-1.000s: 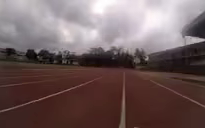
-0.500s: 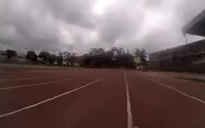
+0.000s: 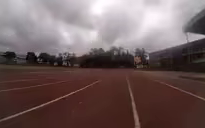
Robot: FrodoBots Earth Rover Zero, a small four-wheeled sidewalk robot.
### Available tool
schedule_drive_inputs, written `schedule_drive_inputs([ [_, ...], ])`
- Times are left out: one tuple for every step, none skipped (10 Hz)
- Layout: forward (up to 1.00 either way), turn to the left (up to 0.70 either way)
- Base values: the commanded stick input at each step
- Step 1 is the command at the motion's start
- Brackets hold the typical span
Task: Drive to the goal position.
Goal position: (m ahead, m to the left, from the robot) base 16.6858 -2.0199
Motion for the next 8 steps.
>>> schedule_drive_inputs([
  [0.70, 0.00],
  [0.70, 0.00],
  [0.70, 0.00],
  [0.70, 0.00],
  [0.70, 0.00],
  [0.70, 0.00],
  [0.70, 0.00],
  [0.70, 0.00],
])
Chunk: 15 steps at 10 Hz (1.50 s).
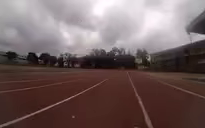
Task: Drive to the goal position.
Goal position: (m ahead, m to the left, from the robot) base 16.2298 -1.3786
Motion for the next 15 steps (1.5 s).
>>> schedule_drive_inputs([
  [0.70, 0.00],
  [0.70, 0.00],
  [0.70, 0.00],
  [0.70, 0.00],
  [0.70, 0.00],
  [0.70, 0.00],
  [0.70, 0.00],
  [0.70, 0.00],
  [0.70, 0.00],
  [0.70, 0.00],
  [0.70, 0.00],
  [0.70, 0.00],
  [0.70, 0.00],
  [0.70, 0.00],
  [0.70, 0.00],
])
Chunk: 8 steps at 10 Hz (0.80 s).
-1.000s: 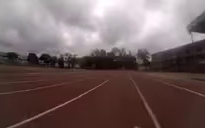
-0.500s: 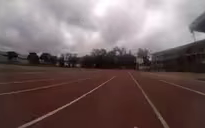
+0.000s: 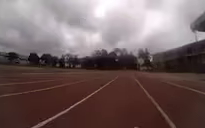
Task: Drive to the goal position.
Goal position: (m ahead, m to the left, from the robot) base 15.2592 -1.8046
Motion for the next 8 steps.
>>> schedule_drive_inputs([
  [0.70, 0.00],
  [0.70, 0.00],
  [0.70, 0.00],
  [0.70, 0.00],
  [0.70, 0.00],
  [0.70, 0.00],
  [0.70, 0.00],
  [0.70, 0.00],
])
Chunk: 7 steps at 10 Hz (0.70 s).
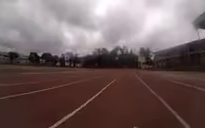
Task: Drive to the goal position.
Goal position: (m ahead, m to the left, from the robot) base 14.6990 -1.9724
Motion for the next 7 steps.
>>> schedule_drive_inputs([
  [0.70, 0.00],
  [0.70, 0.00],
  [0.70, 0.00],
  [0.70, 0.00],
  [0.70, 0.00],
  [0.70, 0.00],
  [0.70, 0.00],
])
